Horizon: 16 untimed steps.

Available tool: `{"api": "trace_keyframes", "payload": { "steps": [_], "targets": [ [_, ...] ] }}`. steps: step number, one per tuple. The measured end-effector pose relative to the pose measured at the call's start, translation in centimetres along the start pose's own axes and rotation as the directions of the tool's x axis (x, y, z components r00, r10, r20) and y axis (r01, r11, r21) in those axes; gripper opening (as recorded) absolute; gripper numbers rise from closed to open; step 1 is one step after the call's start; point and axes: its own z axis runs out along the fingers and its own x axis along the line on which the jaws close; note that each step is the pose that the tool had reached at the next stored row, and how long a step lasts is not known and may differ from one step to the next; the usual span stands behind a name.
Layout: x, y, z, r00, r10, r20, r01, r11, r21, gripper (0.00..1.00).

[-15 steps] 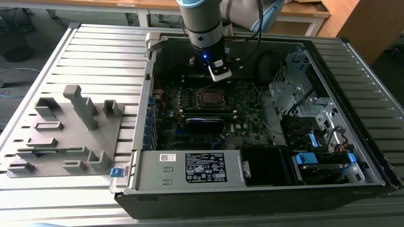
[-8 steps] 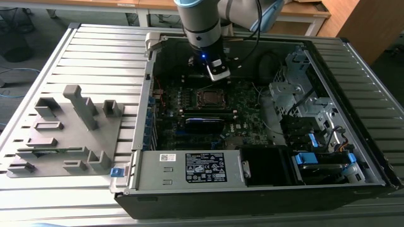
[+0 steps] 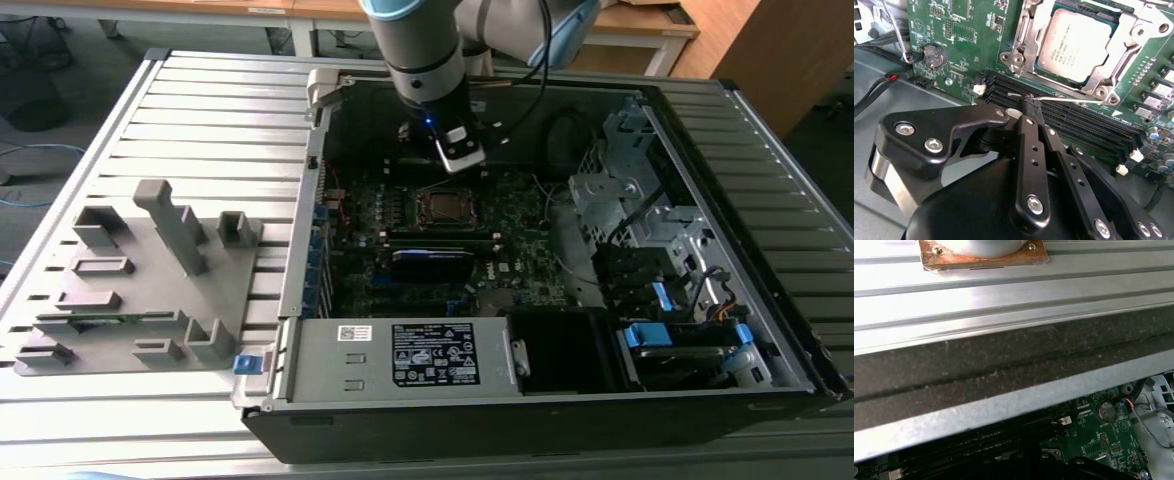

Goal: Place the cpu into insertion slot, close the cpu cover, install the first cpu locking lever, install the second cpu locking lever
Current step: 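Install the first cpu locking lever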

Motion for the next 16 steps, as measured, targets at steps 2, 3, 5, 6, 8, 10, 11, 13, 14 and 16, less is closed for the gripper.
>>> {"api": "trace_keyframes", "payload": {
  "steps": [2, 3, 5, 6, 8, 10, 11, 13, 14, 16],
  "targets": [
    [0.14, -0.06, 0.06, 1.0000, 0.000, 0.0018, 0.000, 1.0000, -0.0005, 0.11],
    [0.21, -0.08, 0.09, 1.0000, -0.001, 0.0026, 0.001, 1.0000, -0.0008, 0.11],
    [0.31, -0.12, 0.15, 1.0000, -0.001, 0.0044, 0.001, 1.0000, -0.0013, 0.11],
    [0.35, -0.14, 0.18, 1.0000, -0.001, 0.0056, 0.001, 1.0000, -0.0016, 0.11],
    [0.44, -0.19, 0.26, 1.0000, -0.002, 0.0086, 0.002, 1.0000, -0.0026, 0.11],
    [0.56, -0.24, 0.34, 0.9999, -0.003, 0.0127, 0.003, 1.0000, -0.0039, 0.11],
    [0.61, -0.26, 0.37, 0.9999, -0.003, 0.0144, 0.003, 1.0000, -0.0045, 0.11],
    [0.67, -0.28, 0.42, 0.9998, -0.004, 0.0170, 0.004, 1.0000, -0.0054, 0.11],
    [0.69, -0.29, 0.45, 0.9998, -0.005, 0.0180, 0.005, 1.0000, -0.0058, 0.11],
    [0.71, -0.29, 0.51, 0.9998, -0.005, 0.0190, 0.005, 1.0000, -0.0062, 0.11]
  ]
}}
